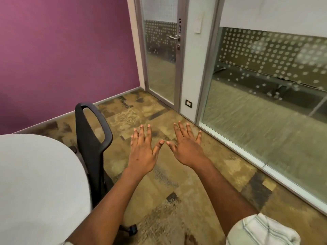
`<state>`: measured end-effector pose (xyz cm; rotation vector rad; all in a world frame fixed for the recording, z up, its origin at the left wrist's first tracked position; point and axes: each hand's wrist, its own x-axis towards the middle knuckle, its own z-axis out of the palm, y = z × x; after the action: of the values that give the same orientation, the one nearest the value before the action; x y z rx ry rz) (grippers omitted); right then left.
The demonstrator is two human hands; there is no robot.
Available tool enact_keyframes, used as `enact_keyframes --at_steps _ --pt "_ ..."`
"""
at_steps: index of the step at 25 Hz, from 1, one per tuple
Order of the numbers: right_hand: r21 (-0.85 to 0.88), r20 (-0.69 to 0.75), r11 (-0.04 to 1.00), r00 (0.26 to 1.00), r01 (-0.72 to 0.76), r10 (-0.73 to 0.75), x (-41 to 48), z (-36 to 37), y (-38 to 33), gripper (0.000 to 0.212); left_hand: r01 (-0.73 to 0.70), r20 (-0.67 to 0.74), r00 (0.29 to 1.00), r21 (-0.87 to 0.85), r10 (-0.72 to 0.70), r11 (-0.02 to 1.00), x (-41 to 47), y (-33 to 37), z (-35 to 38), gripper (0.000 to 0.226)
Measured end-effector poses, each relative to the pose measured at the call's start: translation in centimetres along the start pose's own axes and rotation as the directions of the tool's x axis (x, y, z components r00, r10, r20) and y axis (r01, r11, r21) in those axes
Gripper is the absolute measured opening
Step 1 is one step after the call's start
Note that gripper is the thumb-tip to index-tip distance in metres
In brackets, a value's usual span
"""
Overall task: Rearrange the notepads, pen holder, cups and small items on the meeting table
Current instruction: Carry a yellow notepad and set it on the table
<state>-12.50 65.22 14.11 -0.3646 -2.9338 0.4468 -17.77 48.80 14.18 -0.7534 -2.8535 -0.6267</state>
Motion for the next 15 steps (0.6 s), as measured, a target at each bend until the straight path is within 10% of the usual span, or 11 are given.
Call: enact_keyframes --at_steps 15 --pt "0.052 0.060 0.945 0.943 0.324 -0.327 39.4 3.1 1.8 0.072 0.243 -0.176 0.953 -0.048 -0.247 0.969 34.3 -8.2 5.2 0.084"
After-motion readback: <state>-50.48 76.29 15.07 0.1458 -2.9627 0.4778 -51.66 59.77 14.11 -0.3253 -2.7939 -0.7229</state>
